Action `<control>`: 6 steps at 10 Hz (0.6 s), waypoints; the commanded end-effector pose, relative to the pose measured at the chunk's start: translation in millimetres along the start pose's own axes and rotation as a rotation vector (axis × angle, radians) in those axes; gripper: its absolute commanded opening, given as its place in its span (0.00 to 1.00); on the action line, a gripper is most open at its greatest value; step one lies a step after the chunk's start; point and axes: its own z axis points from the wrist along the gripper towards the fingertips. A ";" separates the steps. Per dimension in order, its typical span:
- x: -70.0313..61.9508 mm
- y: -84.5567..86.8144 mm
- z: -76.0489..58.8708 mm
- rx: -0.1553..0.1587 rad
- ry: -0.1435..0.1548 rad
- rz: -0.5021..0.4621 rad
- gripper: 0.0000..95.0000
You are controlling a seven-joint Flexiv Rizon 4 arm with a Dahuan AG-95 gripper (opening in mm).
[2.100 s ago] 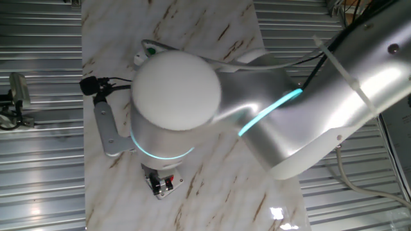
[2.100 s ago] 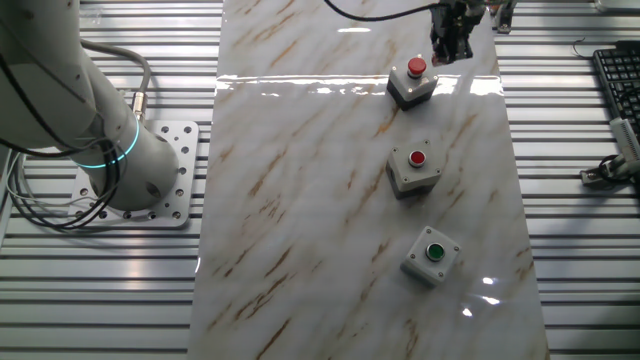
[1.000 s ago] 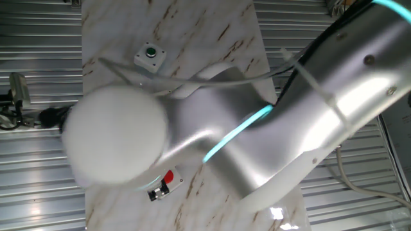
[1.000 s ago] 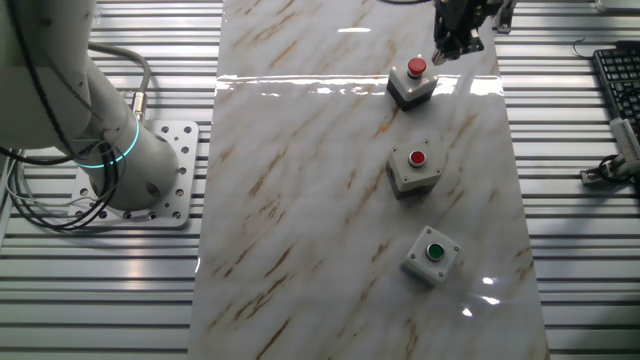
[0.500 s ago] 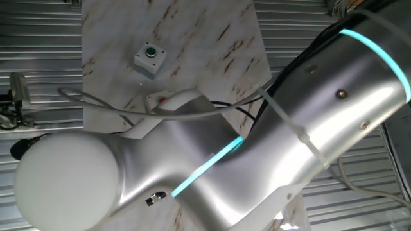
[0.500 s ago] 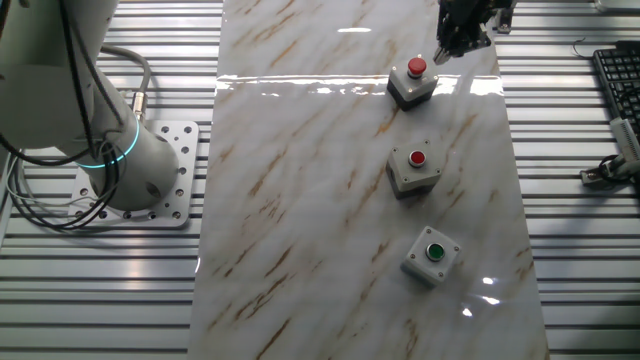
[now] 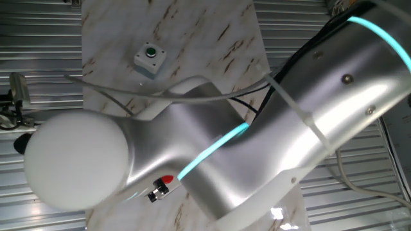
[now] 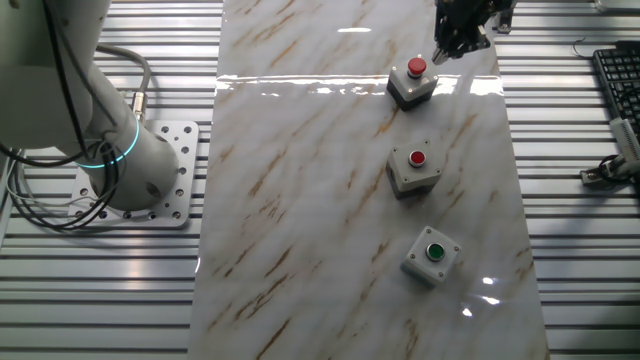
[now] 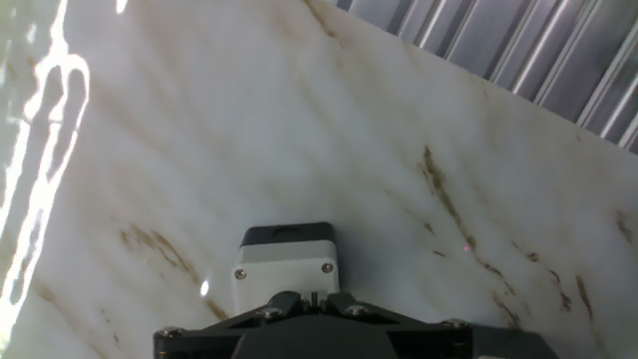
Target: Press three buttons from left to right in sequence
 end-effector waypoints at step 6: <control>-1.6 2.8 0.5 -0.023 0.003 -0.048 0.00</control>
